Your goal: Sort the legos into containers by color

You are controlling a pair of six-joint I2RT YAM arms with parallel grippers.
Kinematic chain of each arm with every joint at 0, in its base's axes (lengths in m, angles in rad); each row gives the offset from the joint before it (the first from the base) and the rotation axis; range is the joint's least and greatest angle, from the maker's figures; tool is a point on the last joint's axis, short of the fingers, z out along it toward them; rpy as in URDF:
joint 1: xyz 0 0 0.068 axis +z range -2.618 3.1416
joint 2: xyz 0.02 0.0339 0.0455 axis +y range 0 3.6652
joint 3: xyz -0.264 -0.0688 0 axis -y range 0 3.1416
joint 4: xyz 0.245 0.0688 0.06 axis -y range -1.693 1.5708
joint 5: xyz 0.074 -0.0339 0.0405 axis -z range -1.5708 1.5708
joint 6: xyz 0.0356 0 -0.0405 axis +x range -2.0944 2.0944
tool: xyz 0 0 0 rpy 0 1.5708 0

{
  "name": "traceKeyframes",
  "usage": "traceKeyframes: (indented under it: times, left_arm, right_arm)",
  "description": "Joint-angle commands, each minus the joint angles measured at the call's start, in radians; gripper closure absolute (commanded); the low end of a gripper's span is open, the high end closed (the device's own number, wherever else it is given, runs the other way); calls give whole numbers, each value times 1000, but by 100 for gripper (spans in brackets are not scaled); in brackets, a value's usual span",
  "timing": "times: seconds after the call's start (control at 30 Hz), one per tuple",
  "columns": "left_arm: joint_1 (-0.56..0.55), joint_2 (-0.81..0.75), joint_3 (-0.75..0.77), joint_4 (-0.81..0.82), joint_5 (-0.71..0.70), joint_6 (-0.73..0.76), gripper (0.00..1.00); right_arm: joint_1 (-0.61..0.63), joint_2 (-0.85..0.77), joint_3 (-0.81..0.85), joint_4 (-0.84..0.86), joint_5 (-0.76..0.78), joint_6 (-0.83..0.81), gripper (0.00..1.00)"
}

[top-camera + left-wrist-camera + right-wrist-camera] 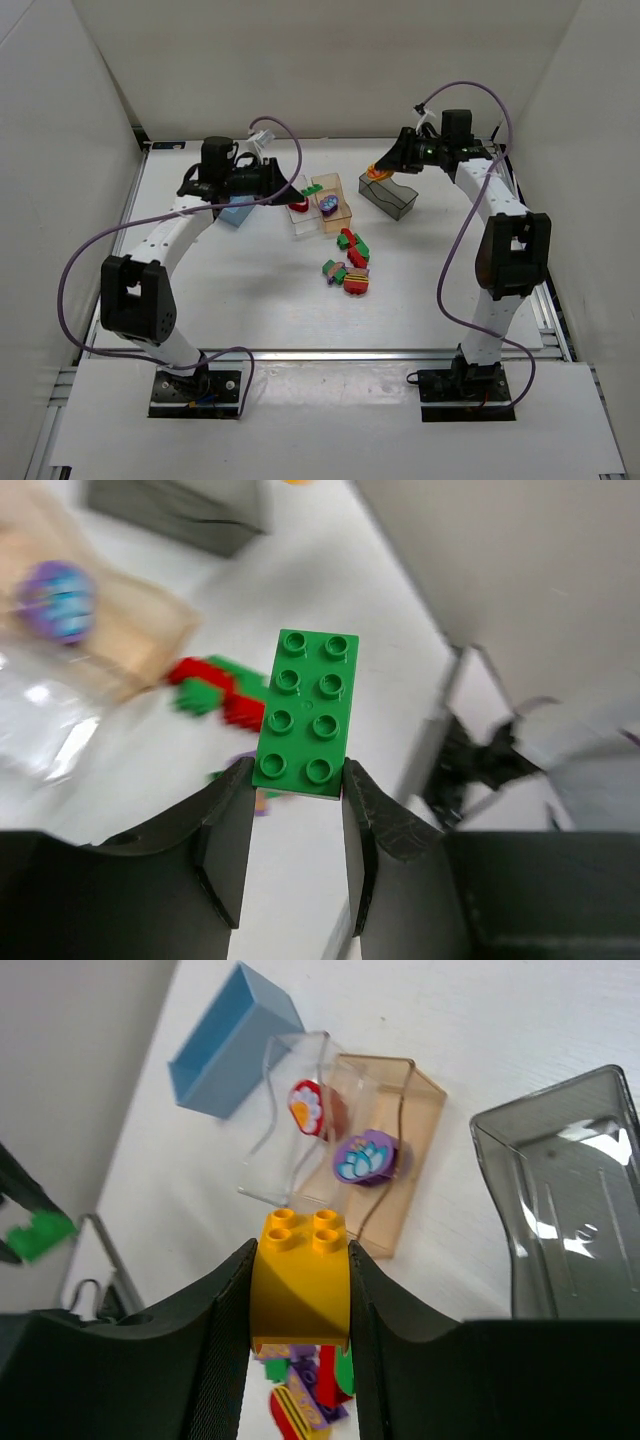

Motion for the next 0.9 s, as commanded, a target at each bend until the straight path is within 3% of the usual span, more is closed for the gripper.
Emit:
traceKeyframes:
  times: [0.0, 0.23, 0.47, 0.87]
  left_arm:
    - [20, -90, 46, -246, -288, 196, 89]
    - [19, -127, 72, -330, -549, 259, 89]
    - [20, -113, 92, -344, -579, 293, 89]
    - [36, -73, 143, -344, -587, 307, 89]
  right_arm:
    - [31, -56, 33, -95, 110, -168, 100]
    - [31, -25, 62, -147, 307, -302, 100]
    - [31, 5, 50, -147, 404, -411, 100]
    - [16, 130, 125, -153, 420, -466, 100]
